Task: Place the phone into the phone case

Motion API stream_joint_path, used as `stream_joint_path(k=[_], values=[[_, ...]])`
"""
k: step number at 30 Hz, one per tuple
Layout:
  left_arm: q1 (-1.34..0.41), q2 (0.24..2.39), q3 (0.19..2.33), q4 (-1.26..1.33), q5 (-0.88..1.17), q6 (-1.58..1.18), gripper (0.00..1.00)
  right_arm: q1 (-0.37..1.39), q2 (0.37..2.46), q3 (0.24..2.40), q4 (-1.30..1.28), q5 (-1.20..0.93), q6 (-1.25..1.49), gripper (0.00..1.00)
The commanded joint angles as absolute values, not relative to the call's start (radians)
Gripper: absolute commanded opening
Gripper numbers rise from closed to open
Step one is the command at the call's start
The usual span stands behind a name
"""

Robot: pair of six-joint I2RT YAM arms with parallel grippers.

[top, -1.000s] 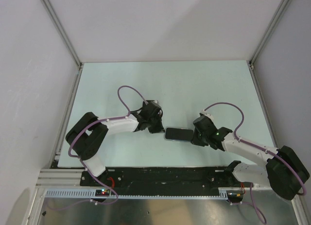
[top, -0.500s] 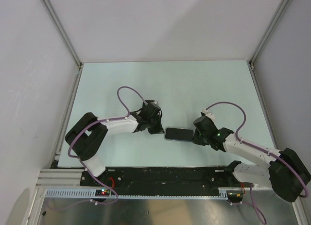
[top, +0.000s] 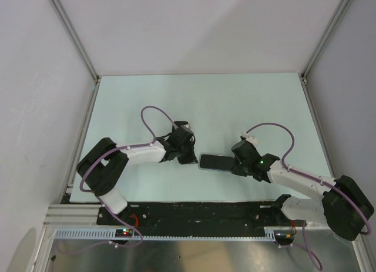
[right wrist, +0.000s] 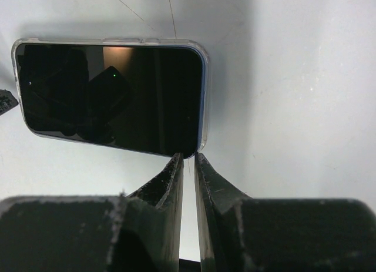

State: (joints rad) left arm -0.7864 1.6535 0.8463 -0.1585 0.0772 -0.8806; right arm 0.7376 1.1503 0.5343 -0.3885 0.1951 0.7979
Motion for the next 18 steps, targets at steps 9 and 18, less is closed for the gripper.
stream_joint_path(k=[9,18], values=[[-0.8,1.613,0.848,-0.137,0.055,-0.872,0.01,0.737,1.164,0.564,-0.39,0.27,0.813,0.17],[-0.8,1.614,0.847,-0.136,0.056,-0.874,0.01,0.726,1.112,0.569,-0.417,0.275,0.807,0.18]])
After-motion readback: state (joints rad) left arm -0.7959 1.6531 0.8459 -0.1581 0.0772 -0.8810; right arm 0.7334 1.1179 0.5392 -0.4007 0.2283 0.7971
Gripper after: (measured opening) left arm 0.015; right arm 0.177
